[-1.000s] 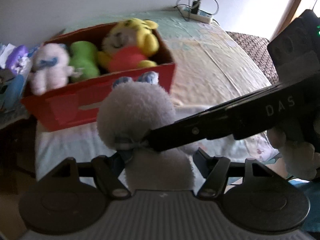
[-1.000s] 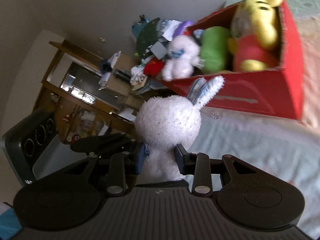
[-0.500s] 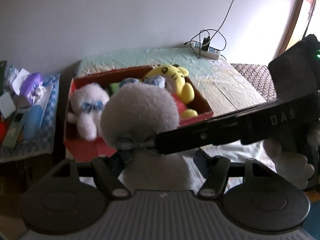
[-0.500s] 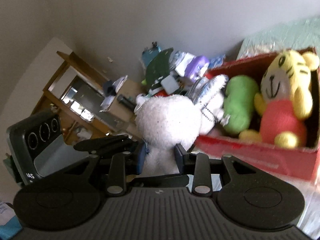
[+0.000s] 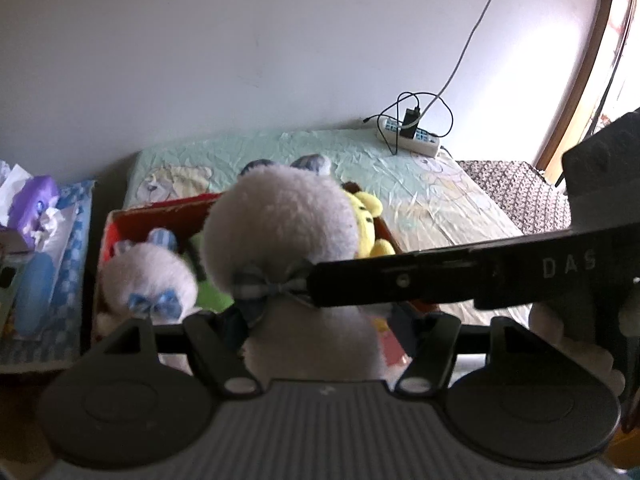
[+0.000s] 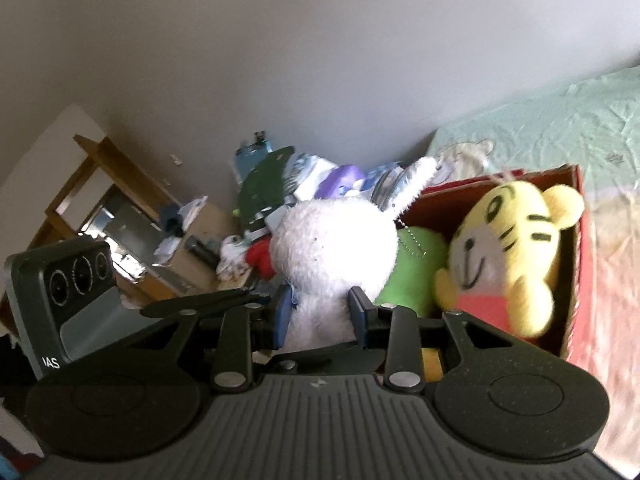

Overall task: Organize objects
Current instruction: 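Lower the pink bunny into the red box beside the tiger plush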

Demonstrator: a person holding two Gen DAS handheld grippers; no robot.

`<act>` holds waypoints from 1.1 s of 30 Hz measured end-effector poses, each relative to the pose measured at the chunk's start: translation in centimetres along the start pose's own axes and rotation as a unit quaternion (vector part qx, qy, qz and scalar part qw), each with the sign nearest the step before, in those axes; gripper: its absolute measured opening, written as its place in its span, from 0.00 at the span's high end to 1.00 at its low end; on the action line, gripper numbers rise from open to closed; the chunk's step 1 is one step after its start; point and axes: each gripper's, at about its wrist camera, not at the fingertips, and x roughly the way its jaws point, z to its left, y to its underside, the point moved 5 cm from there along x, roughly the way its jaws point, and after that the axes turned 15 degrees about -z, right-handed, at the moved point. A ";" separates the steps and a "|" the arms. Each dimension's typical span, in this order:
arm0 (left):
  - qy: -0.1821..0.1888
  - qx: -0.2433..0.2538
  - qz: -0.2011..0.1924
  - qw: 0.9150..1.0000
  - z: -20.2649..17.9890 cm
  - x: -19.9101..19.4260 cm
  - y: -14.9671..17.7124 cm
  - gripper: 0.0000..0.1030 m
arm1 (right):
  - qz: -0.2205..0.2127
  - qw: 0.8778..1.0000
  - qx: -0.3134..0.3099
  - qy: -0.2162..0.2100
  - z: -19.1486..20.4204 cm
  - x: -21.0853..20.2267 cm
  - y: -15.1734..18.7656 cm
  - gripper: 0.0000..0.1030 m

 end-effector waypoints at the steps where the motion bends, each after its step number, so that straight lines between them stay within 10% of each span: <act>1: 0.001 -0.003 0.000 1.000 0.1 0.6 0.0 0.34 | -0.002 1.000 -0.006 0.007 -0.2 0.3 0.1 0.67; 33: 0.008 -0.052 0.064 0.997 2.7 8.6 2.5 0.25 | 0.017 0.997 0.027 0.070 -5.3 3.1 1.3 0.65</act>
